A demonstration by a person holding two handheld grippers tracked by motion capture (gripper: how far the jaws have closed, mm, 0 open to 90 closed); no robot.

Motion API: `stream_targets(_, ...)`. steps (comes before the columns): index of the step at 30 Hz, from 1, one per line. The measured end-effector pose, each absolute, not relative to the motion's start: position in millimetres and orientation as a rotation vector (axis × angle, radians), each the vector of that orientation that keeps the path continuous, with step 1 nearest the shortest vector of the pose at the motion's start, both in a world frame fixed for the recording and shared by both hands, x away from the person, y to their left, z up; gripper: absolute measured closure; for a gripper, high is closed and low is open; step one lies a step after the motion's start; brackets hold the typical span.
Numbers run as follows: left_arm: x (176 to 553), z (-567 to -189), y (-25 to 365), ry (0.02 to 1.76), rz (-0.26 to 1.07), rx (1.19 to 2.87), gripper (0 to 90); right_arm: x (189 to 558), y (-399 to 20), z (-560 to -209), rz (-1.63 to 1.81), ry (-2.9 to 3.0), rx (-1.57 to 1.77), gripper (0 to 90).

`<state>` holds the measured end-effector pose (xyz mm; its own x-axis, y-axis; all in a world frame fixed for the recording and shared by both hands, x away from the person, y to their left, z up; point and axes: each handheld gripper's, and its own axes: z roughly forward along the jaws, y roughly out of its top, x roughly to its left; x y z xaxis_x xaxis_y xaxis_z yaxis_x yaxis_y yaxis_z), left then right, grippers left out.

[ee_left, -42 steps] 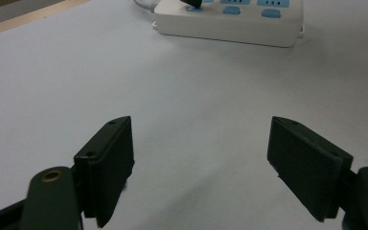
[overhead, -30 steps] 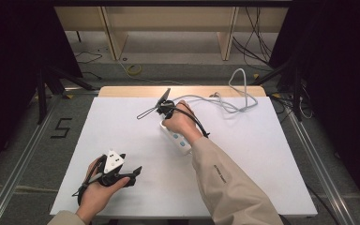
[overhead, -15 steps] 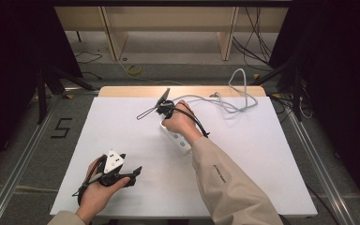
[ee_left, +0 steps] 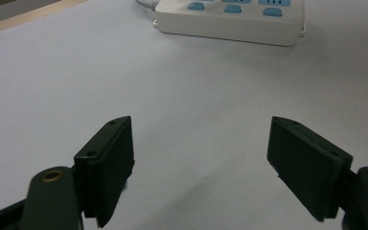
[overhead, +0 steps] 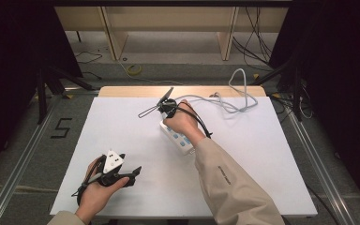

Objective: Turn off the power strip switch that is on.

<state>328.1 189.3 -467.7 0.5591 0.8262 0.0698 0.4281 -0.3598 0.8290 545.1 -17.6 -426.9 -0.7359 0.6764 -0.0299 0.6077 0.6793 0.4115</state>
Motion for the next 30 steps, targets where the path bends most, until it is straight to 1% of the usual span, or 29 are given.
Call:
stream_targets(2, 327.8, -467.5, 189.5, 1.007, 0.627, 1.990, 24.2, 544.6, -21.8, -424.4, 0.620, 2.683, 1.045, 90.0)
stream_targets(4, 327.7, -467.7, 189.6, 1.007, 0.627, 1.990, 24.1, 544.0, -26.0, -423.5, 0.658, 2.661, 1.045, 86.8)
stream_targets(7, 327.3, -467.8, 189.9, 1.011, 0.625, 1.992, 24.1, 541.3, -33.1, -423.0, 0.692, 2.642, 1.044, 85.9)
stream_targets(10, 327.1, -467.9, 190.3, 1.012, 0.627, 1.992, 24.1, 536.7, -41.7, -422.5, 0.743, 2.635, 1.051, 82.7)
stream_targets(14, 326.7, -467.9, 190.1, 1.017, 0.626, 1.988, 24.1, 527.4, -53.9, -422.1, 0.784, 2.620, 1.045, 79.2)
stream_targets(21, 326.9, -468.3, 190.4, 1.023, 0.626, 1.984, 24.1, 508.6, -78.9, -418.3, 0.870, 2.573, 1.051, 69.7)
stream_targets(30, 326.9, -468.7, 191.7, 1.031, 0.624, 1.984, 24.1, 484.8, -113.0, -418.2, 0.947, 2.516, 1.051, 61.3)
